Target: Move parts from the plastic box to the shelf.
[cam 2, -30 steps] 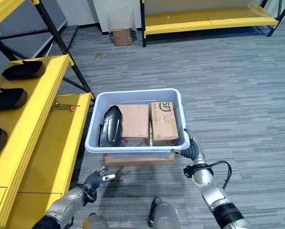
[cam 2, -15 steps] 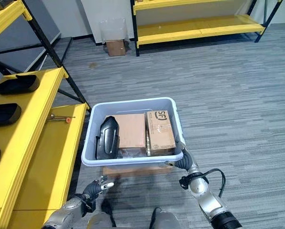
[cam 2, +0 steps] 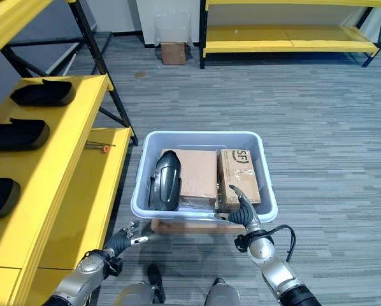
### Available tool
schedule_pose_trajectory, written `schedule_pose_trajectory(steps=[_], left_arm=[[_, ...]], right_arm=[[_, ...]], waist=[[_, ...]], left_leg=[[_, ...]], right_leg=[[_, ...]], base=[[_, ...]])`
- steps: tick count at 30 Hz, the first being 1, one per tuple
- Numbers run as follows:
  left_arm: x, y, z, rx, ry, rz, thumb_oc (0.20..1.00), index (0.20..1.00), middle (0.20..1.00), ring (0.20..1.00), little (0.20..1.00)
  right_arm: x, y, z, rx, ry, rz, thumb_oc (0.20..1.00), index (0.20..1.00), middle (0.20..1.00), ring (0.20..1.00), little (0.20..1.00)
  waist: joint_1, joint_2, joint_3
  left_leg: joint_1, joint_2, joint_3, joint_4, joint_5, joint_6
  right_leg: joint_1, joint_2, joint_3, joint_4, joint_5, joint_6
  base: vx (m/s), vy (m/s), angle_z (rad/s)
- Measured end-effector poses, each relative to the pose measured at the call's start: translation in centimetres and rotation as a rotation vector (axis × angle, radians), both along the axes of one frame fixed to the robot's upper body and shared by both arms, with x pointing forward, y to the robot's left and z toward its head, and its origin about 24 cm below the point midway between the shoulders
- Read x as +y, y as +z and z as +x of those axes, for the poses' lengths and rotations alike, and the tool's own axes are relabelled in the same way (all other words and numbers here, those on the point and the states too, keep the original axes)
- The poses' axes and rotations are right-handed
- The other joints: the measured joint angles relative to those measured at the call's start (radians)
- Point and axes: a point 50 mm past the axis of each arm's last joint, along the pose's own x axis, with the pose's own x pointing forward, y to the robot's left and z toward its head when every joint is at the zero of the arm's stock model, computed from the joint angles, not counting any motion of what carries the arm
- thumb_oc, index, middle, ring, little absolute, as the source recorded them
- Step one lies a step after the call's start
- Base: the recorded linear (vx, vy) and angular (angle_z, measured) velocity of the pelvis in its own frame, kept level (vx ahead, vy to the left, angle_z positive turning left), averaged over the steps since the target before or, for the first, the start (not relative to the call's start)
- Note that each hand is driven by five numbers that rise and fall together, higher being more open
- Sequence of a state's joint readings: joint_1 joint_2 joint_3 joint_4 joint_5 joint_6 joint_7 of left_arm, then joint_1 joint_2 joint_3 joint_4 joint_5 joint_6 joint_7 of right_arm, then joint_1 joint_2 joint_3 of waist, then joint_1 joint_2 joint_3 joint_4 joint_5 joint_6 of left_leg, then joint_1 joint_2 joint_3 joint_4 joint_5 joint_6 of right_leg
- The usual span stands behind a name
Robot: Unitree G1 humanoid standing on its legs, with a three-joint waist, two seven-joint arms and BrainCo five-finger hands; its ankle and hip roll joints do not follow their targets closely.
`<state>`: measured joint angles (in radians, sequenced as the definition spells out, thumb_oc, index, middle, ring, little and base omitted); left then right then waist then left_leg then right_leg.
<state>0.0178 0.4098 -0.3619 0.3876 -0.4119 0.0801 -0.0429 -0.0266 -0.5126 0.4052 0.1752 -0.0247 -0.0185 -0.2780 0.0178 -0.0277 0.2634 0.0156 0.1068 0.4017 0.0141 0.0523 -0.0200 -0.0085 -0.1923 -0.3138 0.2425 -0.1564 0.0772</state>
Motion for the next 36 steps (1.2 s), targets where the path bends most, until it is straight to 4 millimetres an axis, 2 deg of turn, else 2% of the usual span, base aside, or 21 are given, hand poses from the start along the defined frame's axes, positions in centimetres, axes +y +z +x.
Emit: schedule_pose_trajectory(steps=[3,5,7,8,9,10,11,12,14,15,16,17,18,21,23,25,26,29,33,36], left_arm=[[-0.1,1.8,1.8,-0.078,-0.048,0.028,1.000,1.000,1.000,1.000,1.000],[-0.3,2.4,2.5,-0.105,-0.059,0.026,1.000,1.000,1.000,1.000,1.000],[-0.9,2.7,3.0,-0.120,-0.079,0.022,1.000,1.000,1.000,1.000,1.000],[-1.2,2.9,3.3,-0.129,-0.085,0.024,1.000,1.000,1.000,1.000,1.000],[-1.7,3.6,4.2,-0.153,-0.098,0.034,1.000,1.000,1.000,1.000,1.000],[-2.2,3.8,4.5,-0.158,-0.109,0.038,1.000,1.000,1.000,1.000,1.000],[-2.6,3.9,4.5,-0.171,-0.104,0.062,1.000,1.000,1.000,1.000,1.000],[-2.5,4.0,4.4,-0.181,-0.096,0.083,1.000,1.000,1.000,1.000,1.000],[-1.8,3.7,4.3,-0.163,-0.057,0.119,1.000,1.000,1.000,1.000,1.000],[-1.8,3.4,4.3,-0.147,-0.044,0.126,1.000,1.000,1.000,1.000,1.000],[-1.7,3.4,4.6,-0.147,-0.035,0.140,1.000,1.000,1.000,1.000,1.000],[-1.6,4.1,5.1,-0.181,-0.028,0.154,1.000,1.000,1.000,1.000,1.000],[-1.7,4.5,5.4,-0.200,-0.022,0.157,1.000,1.000,1.000,1.000,1.000],[-1.2,6.2,6.1,-0.292,0.029,0.180,1.000,1.000,1.000,1.000,1.000],[-1.1,7.3,6.6,-0.345,0.067,0.164,1.000,1.000,1.000,1.000,1.000],[-1.2,8.4,6.8,-0.405,0.117,0.124,1.000,1.000,1.000,1.000,1.000],[-1.2,8.9,6.8,-0.431,0.135,0.112,1.000,1.000,1.000,1.000,1.000],[-2.0,10.0,7.4,-0.509,0.176,0.081,1.000,1.000,1.000,1.000,1.000],[-3.1,12.0,8.6,-0.606,0.201,0.081,1.000,1.000,1.000,1.000,1.000],[-3.0,13.2,9.3,-0.661,0.230,0.114,1.000,1.000,1.000,1.000,1.000]], right_arm=[[1.5,1.1,0.5,-0.058,0.067,0.001,1.000,1.000,1.000,1.000,1.000],[1.7,1.6,0.8,-0.082,0.081,-0.008,1.000,1.000,1.000,1.000,1.000],[1.9,2.3,1.5,-0.115,0.082,-0.011,1.000,1.000,1.000,1.000,1.000],[2.0,2.6,1.7,-0.128,0.079,-0.011,1.000,1.000,1.000,1.000,1.000],[2.0,3.2,2.1,-0.159,0.081,-0.013,1.000,1.000,1.000,1.000,1.000],[2.0,3.1,2.0,-0.163,0.075,-0.012,1.000,1.000,1.000,1.000,1.000],[1.9,2.7,1.1,-0.157,0.078,0.005,1.000,1.000,1.000,1.000,1.000],[1.9,2.9,0.8,-0.172,0.086,0.017,1.000,1.000,1.000,1.000,1.000],[2.6,3.8,0.7,-0.221,0.114,0.051,1.000,1.000,1.000,1.000,1.000],[3.1,4.2,0.8,-0.242,0.136,0.065,1.000,1.000,1.000,1.000,1.000],[3.4,4.6,1.0,-0.261,0.154,0.071,1.000,1.000,1.000,1.000,1.000],[3.8,5.3,1.2,-0.293,0.173,0.081,1.000,1.000,1.000,1.000,1.000],[3.9,5.5,1.3,-0.304,0.180,0.084,1.000,1.000,1.000,1.000,1.000],[4.4,7.1,2.5,-0.355,0.216,0.077,1.000,1.000,1.000,1.000,1.000],[4.5,7.7,3.0,-0.373,0.223,0.071,1.000,1.000,1.000,1.000,1.000],[4.1,7.7,3.2,-0.367,0.210,0.053,1.000,1.000,1.000,1.000,1.000],[4.0,7.5,3.1,-0.356,0.206,0.048,1.000,1.000,1.000,1.000,1.000],[3.4,7.4,3.1,-0.345,0.181,0.033,1.000,1.000,1.000,1.000,1.000],[3.4,7.7,3.2,-0.361,0.173,0.037,1.000,1.000,1.000,1.000,1.000],[3.2,8.0,3.3,-0.377,0.160,0.040,1.000,1.000,1.000,1.000,1.000]], waist=[[0.003,-0.038,0.024],[0.004,-0.044,0.028],[0.001,-0.042,0.047],[-0.004,-0.045,0.060],[-0.003,-0.046,0.107],[-0.014,-0.050,0.123],[-0.026,-0.045,0.127],[-0.030,-0.051,0.126],[-0.021,-0.073,0.120],[-0.024,-0.075,0.123],[-0.028,-0.076,0.128],[-0.020,-0.076,0.131],[-0.016,-0.073,0.137],[0.019,-0.072,0.173],[0.027,-0.073,0.191],[0.004,-0.039,0.212],[-0.002,-0.036,0.213],[-0.030,-0.034,0.214],[-0.043,-0.034,0.215],[-0.047,-0.034,0.217]], left_leg=[[-0.013,-0.003,0.002,0.012,-0.011,0.003],[-0.033,-0.005,0.005,0.032,-0.023,0.011],[-0.033,-0.007,0.008,0.045,-0.044,0.025],[-0.038,-0.011,0.012,0.074,-0.062,0.044],[-0.073,-0.014,0.002,0.210,-0.152,0.091],[-0.066,-0.002,-0.005,0.245,-0.196,0.078],[-0.050,0.004,0.005,0.210,-0.179,0.057],[-0.053,0.002,0.023,0.185,-0.165,0.054],[-0.067,-0.012,0.062,0.168,-0.154,0.073],[-0.073,-0.014,0.060,0.186,-0.154,0.073],[-0.086,-0.015,0.062,0.211,-0.164,0.065],[-0.114,-0.010,0.057,0.234,-0.172,0.079],[-0.125,-0.005,0.057,0.235,-0.169,0.084],[-0.143,0.012,0.085,0.235,-0.157,0.092],[-0.144,0.006,0.098,0.252,-0.163,0.064],[-0.142,0.044,0.083,0.251,-0.155,0.024],[-0.140,0.054,0.082,0.243,-0.143,0.017],[-0.116,0.084,0.082,0.197,-0.102,0.002],[-0.121,0.102,0.083,0.192,-0.095,-0.007],[-0.126,0.104,0.083,0.195,-0.095,-0.007]], right_leg=[[0.001,-0.001,0.002,-0.023,0.019,0.005],[-0.001,-0.004,0.003,-0.037,0.039,0.007],[-0.019,-0.017,0.000,0.008,0.063,0.010],[-0.047,-0.028,0.003,0.071,0.076,0.020],[-0.137,-0.081,0.011,0.288,0.099,0.060],[-0.198,-0.115,0.046,0.426,0.168,0.120],[-0.265,-0.131,0.064,0.438,0.226,0.120],[-0.262,-0.136,0.053,0.309,0.217,0.118],[-0.236,-0.143,0.020,0.008,0.223,0.114],[-0.228,-0.150,0.021,-0.052,0.243,0.136],[-0.225,-0.171,0.022,-0.044,0.276,0.155],[-0.223,-0.178,0.021,-0.042,0.287,0.133],[-0.215,-0.175,0.014,-0.047,0.286,0.132],[-0.161,-0.155,-0.113,-0.036,0.249,0.081],[-0.071,-0.141,-0.116,-0.104,0.228,0.073],[-0.049,-0.093,-0.118,-0.137,0.210,0.045],[-0.051,-0.080,-0.118,-0.137,0.207,0.036],[-0.055,-0.037,-0.119,-0.131,0.188,0.002],[-0.081,-0.021,-0.115,-0.098,0.160,-0.017],[-0.099,-0.024,-0.111,-0.068,0.143,-0.019]], base=[[0.02,0.142,-0.04],[-0.01,0.163,-0.02],[0.01,0.202,-0.04],[0.03,0.161,-0.22],[0.06,-0.032,-0.22],[0.08,-0.320,-0.16],[0.05,-0.379,-0.02],[0.02,-0.389,-0.14],[-0.02,-0.311,-0.33],[-0.03,-0.317,-0.16],[-0.04,-0.259,0.05],[-0.07,-0.301,0.12],[-0.08,-0.245,0.11],[0.01,-0.127,-0.26],[0.11,-0.074,-0.37],[0.11,-0.043,-0.08],[0.10,-0.043,-0.10],[0.05,-0.041,-0.13],[0.04,-0.030,-0.08],[0.01,-0.009,-0.01]])
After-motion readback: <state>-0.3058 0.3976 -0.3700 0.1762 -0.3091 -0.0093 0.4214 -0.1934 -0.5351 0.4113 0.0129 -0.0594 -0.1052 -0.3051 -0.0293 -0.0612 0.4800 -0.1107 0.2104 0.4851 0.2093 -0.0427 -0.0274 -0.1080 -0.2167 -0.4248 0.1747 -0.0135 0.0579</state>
